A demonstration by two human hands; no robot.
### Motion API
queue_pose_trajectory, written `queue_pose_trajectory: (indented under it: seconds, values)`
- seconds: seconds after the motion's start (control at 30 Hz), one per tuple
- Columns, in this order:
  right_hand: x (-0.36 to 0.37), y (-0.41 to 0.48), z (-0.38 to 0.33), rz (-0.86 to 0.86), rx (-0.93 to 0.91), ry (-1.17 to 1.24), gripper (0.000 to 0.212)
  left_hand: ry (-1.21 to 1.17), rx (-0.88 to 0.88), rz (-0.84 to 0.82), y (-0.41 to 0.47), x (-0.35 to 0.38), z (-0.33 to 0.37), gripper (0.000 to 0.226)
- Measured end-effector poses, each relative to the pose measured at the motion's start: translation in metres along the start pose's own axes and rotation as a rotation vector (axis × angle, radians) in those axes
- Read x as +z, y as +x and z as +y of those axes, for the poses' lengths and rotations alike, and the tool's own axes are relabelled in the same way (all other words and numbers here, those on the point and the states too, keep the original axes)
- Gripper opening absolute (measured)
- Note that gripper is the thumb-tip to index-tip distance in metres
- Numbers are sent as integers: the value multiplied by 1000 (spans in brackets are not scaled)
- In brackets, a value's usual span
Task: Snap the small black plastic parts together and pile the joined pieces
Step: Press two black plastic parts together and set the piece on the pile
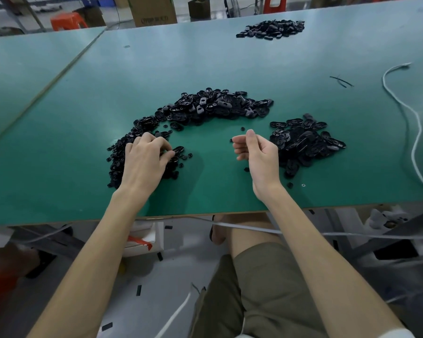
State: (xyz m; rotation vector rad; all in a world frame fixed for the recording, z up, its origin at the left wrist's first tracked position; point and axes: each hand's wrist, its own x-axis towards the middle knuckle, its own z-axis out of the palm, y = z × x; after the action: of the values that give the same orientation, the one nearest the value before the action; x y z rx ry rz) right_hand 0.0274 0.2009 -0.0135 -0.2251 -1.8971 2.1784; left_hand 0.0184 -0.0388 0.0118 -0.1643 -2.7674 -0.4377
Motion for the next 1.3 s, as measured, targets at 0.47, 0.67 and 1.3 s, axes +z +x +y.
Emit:
queue_pose_trajectory:
  seconds: [0.47,0.67,1.3]
  values:
    - [2,-3,1,-103,-86,-193,26,-490,-81,-11,4,2,30,5]
    - [1,-5,-1,-289,-165,-289,29,-864,-149,-162,7,17,66,20]
    - [2,-4,1,-238,-112,-232,12,-714,-233,-116,4,19,57,23]
